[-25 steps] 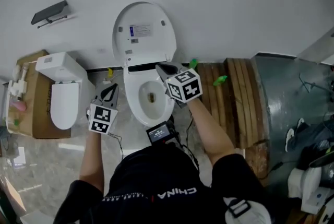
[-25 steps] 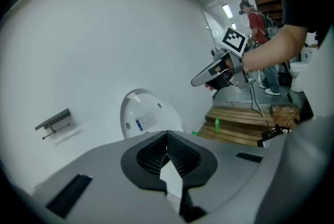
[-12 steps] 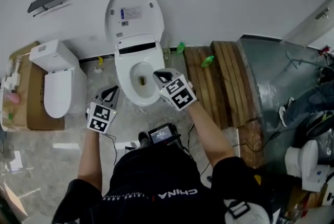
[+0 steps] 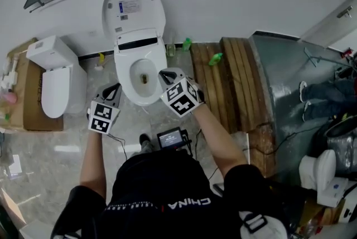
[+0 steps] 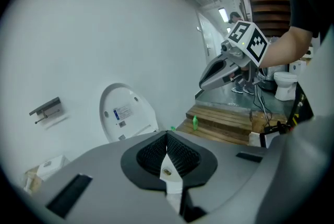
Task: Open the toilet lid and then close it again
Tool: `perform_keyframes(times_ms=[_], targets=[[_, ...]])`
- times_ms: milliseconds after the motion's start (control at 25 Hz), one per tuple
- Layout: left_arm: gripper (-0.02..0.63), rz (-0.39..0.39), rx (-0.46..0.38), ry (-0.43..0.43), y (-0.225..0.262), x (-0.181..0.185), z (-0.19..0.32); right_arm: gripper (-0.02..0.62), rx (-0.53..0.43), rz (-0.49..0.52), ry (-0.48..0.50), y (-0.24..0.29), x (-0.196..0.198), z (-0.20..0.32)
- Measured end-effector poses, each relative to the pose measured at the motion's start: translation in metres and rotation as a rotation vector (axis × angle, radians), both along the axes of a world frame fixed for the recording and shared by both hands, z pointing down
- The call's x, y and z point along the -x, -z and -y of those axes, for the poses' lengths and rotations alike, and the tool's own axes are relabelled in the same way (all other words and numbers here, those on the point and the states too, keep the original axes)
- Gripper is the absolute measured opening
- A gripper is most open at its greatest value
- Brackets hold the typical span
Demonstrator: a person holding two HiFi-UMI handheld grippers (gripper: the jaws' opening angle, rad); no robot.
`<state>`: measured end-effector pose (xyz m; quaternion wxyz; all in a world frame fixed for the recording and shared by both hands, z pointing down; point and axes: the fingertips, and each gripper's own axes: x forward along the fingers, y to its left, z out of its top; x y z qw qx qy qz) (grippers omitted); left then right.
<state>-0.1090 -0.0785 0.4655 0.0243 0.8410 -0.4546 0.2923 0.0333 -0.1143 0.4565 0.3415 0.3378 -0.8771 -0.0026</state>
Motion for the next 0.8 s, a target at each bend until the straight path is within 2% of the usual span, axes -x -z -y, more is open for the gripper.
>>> perform_keyframes(times_ms=[320, 480, 640, 800], targets=[[0.011, -0.002, -0.016, 0.02, 0.008, -0.009, 0.004, 0.015, -0.015, 0.0, 0.047, 0.0, 0.004, 0.006], [0.011, 0.022, -0.04, -0.022, 0.01, -0.014, 0.006, 0.014, -0.015, 0.011, 0.041, 0.0, 0.007, 0.01], [0.011, -0.017, -0.05, -0.067, 0.013, -0.027, 0.006, 0.015, -0.004, 0.02, 0.027, -0.003, 0.001, 0.011], [0.011, 0.018, -0.036, -0.069, 0.006, -0.032, 0.01, 0.015, 0.012, 0.016, 0.023, -0.009, -0.007, 0.012]])
